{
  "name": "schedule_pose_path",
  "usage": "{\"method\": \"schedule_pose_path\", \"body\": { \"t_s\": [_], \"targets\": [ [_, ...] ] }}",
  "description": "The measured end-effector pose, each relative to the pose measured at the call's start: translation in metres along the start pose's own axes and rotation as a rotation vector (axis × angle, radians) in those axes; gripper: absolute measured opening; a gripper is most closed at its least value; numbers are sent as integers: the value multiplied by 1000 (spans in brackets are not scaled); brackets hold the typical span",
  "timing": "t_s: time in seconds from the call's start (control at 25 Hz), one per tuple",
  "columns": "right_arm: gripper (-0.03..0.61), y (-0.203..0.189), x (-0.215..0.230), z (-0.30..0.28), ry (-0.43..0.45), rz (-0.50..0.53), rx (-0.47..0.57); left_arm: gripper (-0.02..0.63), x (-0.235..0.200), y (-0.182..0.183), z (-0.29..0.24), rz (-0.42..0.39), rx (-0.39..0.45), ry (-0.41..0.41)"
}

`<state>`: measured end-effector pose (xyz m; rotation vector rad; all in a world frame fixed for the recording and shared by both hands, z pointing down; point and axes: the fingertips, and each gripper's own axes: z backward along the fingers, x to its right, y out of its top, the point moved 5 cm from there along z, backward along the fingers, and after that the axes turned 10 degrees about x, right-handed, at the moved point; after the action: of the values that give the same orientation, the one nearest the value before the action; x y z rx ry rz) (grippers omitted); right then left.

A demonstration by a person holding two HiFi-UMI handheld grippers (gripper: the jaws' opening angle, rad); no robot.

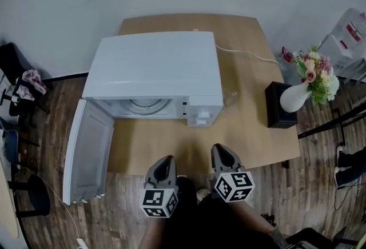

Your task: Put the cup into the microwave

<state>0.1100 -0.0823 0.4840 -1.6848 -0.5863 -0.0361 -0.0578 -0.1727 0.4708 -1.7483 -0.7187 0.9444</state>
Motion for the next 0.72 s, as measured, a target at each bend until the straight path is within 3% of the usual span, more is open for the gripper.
{"method": "schedule_pose_path", "body": {
  "t_s": [0.4,0.72],
  "targets": [
    [2,15,25,-5,-141,13,63,6,1,6,-43,-17,-31,-153],
    [149,20,47,-28,-180,6,86,6,4,-3,-65,-27,-82,-224]
  ]
}}
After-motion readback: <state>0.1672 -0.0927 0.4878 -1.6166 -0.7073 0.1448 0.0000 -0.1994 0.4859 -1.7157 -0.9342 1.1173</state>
